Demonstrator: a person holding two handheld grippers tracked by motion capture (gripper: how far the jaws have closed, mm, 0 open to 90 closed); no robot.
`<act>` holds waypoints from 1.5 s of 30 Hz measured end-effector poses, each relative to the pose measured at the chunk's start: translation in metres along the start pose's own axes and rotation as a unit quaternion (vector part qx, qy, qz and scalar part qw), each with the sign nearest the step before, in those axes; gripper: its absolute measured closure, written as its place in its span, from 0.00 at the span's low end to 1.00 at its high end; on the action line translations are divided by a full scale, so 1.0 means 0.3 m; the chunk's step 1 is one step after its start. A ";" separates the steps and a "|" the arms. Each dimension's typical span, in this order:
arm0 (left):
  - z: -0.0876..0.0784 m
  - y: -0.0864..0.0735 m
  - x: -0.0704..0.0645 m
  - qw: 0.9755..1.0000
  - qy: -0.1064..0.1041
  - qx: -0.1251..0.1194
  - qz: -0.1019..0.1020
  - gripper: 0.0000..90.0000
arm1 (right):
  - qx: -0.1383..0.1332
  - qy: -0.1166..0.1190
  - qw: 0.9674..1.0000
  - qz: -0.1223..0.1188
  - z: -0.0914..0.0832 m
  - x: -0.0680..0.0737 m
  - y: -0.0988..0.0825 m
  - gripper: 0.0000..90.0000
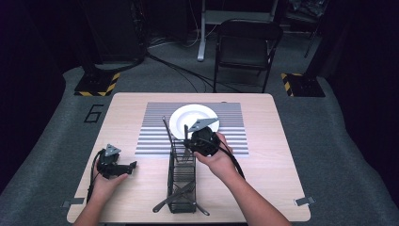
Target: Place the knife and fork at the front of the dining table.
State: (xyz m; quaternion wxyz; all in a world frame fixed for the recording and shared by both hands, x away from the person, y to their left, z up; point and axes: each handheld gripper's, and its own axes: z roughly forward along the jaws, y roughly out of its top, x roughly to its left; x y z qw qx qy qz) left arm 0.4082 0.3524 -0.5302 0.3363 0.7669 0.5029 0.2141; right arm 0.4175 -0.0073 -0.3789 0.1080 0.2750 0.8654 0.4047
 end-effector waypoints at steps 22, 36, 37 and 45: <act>0.000 0.000 0.000 1.000 0.000 0.000 0.000 0.07 | -0.013 0.029 0.999 -0.012 -0.131 0.037 0.102 0.97; 0.000 0.000 0.000 1.000 0.000 0.000 0.000 0.07 | -0.019 0.041 0.999 -0.009 -0.183 0.015 0.140 0.97; 0.000 0.000 0.000 1.000 0.000 0.000 0.000 0.07 | -0.017 0.039 0.999 -0.006 -0.188 0.013 0.140 0.97; 0.000 0.000 0.000 1.000 0.000 0.000 0.000 0.07 | -0.017 0.018 1.000 -0.003 -0.234 -0.033 0.132 0.97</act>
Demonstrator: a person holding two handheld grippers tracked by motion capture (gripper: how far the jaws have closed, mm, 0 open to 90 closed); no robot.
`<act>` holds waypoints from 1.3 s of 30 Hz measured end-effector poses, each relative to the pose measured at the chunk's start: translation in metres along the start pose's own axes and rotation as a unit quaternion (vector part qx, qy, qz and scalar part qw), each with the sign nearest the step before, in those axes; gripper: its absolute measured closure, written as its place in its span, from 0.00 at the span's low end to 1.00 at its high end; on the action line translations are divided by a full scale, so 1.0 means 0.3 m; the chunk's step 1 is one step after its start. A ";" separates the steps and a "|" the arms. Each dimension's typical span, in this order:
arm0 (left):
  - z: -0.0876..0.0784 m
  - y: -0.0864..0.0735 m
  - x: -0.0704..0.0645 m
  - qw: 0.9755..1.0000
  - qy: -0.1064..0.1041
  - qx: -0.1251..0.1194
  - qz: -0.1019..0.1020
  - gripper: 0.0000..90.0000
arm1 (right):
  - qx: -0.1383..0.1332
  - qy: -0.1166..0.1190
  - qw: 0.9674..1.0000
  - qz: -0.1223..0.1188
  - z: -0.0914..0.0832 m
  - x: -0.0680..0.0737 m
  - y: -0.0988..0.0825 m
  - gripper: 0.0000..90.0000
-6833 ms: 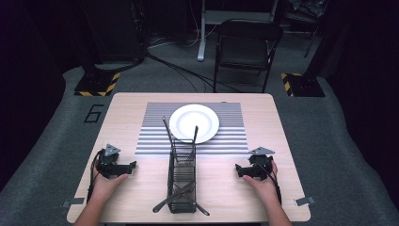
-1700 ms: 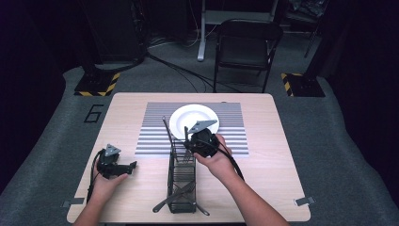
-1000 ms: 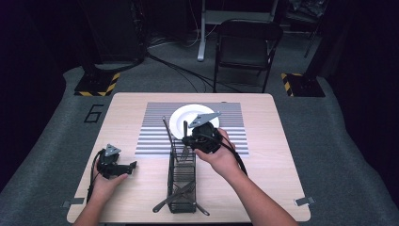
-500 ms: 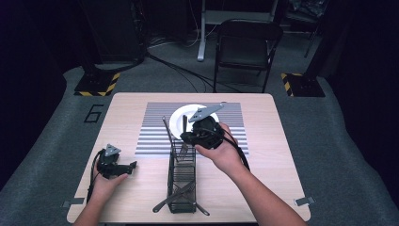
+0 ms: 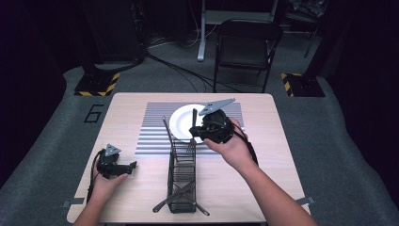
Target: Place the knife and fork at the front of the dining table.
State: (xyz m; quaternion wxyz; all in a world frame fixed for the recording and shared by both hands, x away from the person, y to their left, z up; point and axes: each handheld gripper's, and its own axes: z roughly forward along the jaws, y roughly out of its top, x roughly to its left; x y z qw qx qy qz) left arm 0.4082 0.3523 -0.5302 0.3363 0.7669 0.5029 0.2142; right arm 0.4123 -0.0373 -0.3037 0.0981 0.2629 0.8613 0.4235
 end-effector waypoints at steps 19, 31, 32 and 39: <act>0.000 0.000 0.000 1.000 0.000 0.000 0.000 0.07 | 0.002 -0.044 0.999 0.031 -0.072 -0.105 -0.051 0.97; 0.000 0.000 0.000 1.000 0.000 0.000 0.000 0.07 | 0.004 -0.068 0.997 0.043 -0.091 -0.147 -0.088 0.97; 0.000 0.000 0.000 1.000 0.000 0.000 0.000 0.07 | 0.005 -0.073 0.996 0.042 -0.089 -0.158 -0.095 0.97; 0.000 0.000 0.000 1.000 0.000 0.000 0.000 0.07 | 0.008 -0.085 0.995 0.049 -0.077 -0.189 -0.120 0.97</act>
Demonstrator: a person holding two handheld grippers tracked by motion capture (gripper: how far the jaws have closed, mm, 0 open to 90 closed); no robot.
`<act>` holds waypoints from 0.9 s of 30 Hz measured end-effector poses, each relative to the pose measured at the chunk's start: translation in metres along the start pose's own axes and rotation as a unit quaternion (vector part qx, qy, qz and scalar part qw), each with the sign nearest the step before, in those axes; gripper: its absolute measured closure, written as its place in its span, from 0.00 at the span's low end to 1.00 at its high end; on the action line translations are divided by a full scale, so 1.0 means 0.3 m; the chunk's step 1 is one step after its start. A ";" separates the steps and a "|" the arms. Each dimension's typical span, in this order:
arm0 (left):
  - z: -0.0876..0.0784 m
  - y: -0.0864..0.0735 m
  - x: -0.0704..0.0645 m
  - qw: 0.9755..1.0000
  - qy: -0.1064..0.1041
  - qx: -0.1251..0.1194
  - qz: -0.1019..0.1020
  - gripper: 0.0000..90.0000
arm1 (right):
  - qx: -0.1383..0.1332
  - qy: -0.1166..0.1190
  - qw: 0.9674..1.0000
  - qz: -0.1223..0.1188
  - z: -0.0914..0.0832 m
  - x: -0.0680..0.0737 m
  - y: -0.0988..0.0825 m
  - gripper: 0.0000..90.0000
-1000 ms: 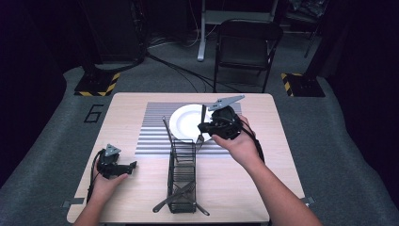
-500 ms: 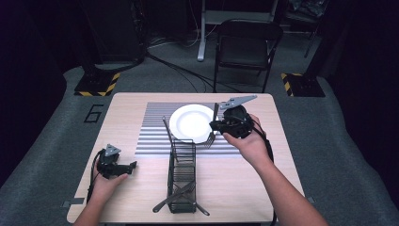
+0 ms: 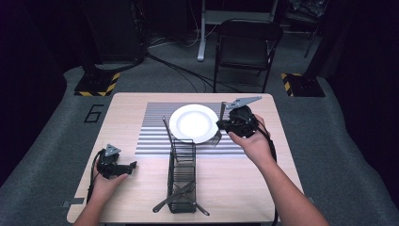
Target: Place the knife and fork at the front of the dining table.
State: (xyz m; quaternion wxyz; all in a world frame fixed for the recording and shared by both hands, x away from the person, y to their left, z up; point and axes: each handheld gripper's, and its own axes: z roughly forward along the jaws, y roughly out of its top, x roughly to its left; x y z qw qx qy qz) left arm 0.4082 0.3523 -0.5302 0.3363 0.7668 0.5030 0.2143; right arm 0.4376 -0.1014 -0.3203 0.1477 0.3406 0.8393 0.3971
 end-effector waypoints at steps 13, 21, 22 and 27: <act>0.000 0.000 0.000 1.000 0.000 0.000 0.000 0.07 | 0.010 -0.022 1.000 0.012 0.047 -0.058 -0.062 0.97; 0.000 0.000 0.000 1.000 0.000 0.000 0.000 0.07 | 0.018 -0.037 0.999 0.025 0.072 -0.087 -0.091 0.97; 0.000 0.000 0.000 1.000 0.000 0.000 0.000 0.07 | 0.015 -0.038 0.999 0.021 0.076 -0.093 -0.094 0.97; 0.000 0.000 0.000 1.000 0.000 0.000 0.000 0.07 | 0.011 -0.045 0.999 0.024 0.096 -0.107 -0.114 0.97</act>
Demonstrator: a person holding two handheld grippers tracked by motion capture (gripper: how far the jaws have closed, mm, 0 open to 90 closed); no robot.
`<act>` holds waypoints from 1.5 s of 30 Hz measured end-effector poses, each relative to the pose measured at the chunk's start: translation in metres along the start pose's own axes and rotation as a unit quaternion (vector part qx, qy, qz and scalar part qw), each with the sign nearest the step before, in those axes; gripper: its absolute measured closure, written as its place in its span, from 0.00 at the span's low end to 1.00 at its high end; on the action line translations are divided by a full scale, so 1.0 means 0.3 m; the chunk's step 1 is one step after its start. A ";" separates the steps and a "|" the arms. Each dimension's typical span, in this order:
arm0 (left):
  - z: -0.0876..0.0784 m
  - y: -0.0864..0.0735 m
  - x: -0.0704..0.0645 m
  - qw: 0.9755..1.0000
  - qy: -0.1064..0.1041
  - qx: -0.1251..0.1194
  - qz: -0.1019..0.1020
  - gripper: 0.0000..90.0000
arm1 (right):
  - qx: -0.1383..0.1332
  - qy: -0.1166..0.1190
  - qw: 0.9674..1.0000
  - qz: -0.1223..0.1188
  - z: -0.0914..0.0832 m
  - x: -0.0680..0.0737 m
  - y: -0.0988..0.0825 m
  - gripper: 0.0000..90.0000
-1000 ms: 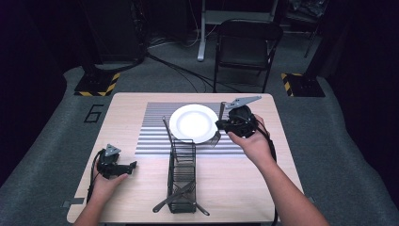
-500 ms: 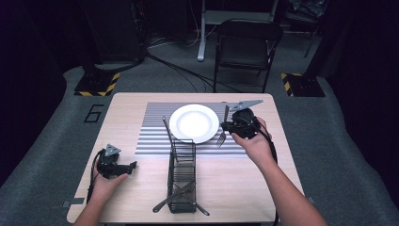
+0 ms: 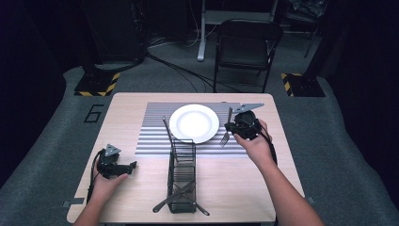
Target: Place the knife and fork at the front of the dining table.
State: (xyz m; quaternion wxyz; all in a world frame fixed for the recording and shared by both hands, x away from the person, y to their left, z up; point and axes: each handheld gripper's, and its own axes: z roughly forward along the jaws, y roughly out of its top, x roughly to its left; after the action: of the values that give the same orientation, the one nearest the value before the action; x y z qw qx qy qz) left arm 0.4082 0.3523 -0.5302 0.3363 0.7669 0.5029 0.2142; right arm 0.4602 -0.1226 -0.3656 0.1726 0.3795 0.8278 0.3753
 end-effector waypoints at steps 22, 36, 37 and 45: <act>0.000 0.000 0.000 1.000 0.000 0.000 0.000 0.07 | 0.022 -0.020 0.999 0.024 0.091 -0.045 -0.059 0.97; 0.000 0.000 0.000 1.000 0.000 0.000 0.000 0.07 | 0.046 -0.029 0.998 0.024 0.157 -0.062 -0.102 0.97; 0.000 0.000 0.000 1.000 0.000 0.000 0.000 0.07 | 0.046 -0.029 0.998 0.024 0.157 -0.062 -0.102 0.97; 0.000 0.000 0.000 1.000 0.000 0.000 0.000 0.07 | 0.046 -0.030 0.998 0.035 0.183 -0.089 -0.111 0.97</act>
State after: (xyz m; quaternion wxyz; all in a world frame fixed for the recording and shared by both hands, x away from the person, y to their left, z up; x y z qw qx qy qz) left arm 0.4082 0.3524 -0.5302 0.3363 0.7670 0.5029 0.2140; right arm 0.4922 -0.1304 -0.4268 0.1661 0.4272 0.8248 0.3311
